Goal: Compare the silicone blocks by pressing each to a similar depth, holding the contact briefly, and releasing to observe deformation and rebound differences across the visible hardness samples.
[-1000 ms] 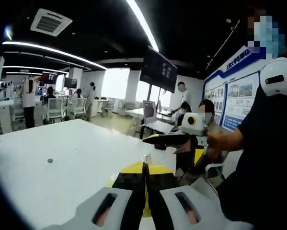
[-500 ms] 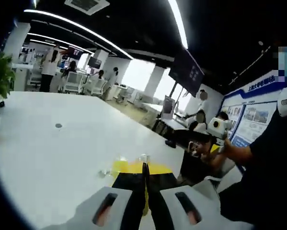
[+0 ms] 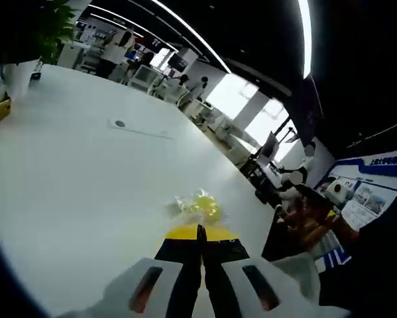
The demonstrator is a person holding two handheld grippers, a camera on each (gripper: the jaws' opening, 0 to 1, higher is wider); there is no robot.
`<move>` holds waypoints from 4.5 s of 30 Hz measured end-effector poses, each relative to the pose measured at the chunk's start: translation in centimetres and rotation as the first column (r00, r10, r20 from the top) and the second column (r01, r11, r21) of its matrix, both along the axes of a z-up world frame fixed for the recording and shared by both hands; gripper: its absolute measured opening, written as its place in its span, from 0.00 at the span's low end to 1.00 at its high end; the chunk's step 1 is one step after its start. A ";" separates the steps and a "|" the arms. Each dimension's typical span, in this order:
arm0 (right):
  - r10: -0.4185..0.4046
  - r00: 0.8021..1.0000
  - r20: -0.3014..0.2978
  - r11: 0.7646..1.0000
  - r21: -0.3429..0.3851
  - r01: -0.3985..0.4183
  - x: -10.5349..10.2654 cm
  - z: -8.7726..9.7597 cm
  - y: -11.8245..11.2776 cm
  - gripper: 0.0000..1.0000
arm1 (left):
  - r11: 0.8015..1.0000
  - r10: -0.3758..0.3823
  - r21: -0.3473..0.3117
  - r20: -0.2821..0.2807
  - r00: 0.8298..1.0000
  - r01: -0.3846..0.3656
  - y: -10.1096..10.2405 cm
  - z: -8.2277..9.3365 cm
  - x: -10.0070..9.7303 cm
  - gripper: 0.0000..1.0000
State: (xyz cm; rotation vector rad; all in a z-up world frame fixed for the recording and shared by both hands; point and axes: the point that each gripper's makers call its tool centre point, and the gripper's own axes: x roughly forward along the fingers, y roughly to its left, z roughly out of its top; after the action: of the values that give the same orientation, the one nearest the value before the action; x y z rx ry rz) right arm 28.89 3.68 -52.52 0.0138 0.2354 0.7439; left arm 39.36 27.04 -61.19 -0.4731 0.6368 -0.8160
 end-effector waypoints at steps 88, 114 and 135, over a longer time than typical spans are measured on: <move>-0.004 0.999 0.048 0.999 -0.042 0.006 -0.1 -0.5 1.2 0.87 | 0.945 -0.056 0.304 0.513 0.857 -0.121 6.4 6.2 -10.2 0.93; -0.039 0.989 -0.139 0.986 -0.168 0.015 -1.8 -4.6 1.0 0.96 | 0.931 0.034 0.328 0.358 0.933 -0.160 10.0 4.2 -14.2 0.99; -0.076 0.976 -0.204 0.963 -0.270 0.019 -3.4 -4.0 3.2 0.87 | 0.952 -0.016 0.303 0.190 0.982 -0.044 10.7 4.2 -14.6 0.99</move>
State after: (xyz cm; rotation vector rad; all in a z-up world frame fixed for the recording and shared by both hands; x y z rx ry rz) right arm 25.48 6.91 -56.47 -0.1575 0.5375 0.6572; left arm 24.80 37.70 -56.94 -0.1137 0.5685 -0.7226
